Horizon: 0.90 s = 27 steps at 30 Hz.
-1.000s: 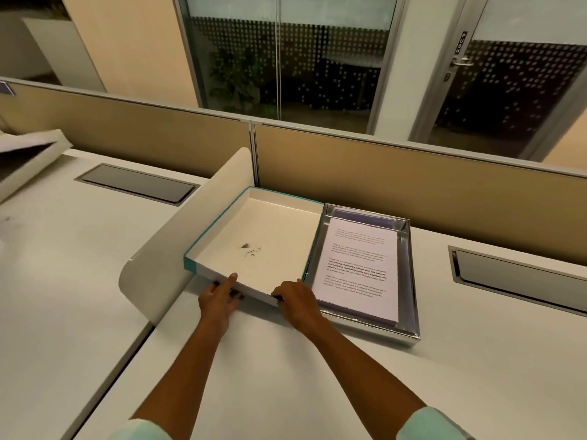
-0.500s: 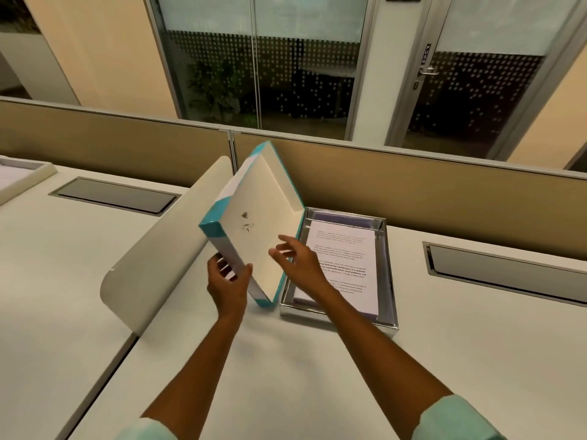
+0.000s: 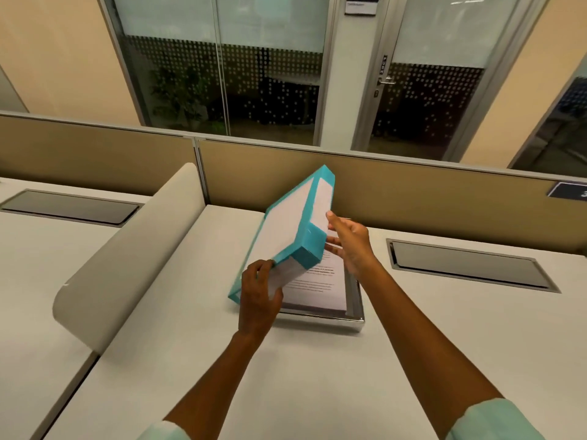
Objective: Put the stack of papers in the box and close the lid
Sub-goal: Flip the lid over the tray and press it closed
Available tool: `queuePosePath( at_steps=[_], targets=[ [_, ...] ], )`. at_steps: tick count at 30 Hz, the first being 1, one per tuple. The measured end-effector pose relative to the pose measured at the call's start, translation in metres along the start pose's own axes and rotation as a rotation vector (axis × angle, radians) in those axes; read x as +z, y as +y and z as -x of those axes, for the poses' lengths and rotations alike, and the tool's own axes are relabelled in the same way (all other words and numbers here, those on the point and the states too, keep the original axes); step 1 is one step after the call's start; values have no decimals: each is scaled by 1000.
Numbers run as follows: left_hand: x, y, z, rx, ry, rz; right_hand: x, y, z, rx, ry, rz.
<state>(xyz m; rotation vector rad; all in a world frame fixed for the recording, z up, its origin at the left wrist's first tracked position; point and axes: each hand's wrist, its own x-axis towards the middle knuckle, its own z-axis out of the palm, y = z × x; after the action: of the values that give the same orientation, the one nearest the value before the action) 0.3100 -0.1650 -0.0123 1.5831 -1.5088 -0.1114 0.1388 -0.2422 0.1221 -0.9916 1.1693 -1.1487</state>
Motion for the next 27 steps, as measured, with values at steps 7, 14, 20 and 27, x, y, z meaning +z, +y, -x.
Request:
queuePosePath(
  at_steps=[7, 14, 20, 27],
  targets=[
    [39, 10, 14, 244, -139, -158, -59, 40, -11, 232, 144, 144],
    [53, 10, 25, 386, -304, -329, -92, 81, -16, 323, 174, 170],
    [41, -9, 19, 184, -195, -357, -114, 106, -13, 351, 144, 257],
    [25, -32, -1, -552, -113, -51, -114, 125, -6, 277, 133, 339]
  ],
)
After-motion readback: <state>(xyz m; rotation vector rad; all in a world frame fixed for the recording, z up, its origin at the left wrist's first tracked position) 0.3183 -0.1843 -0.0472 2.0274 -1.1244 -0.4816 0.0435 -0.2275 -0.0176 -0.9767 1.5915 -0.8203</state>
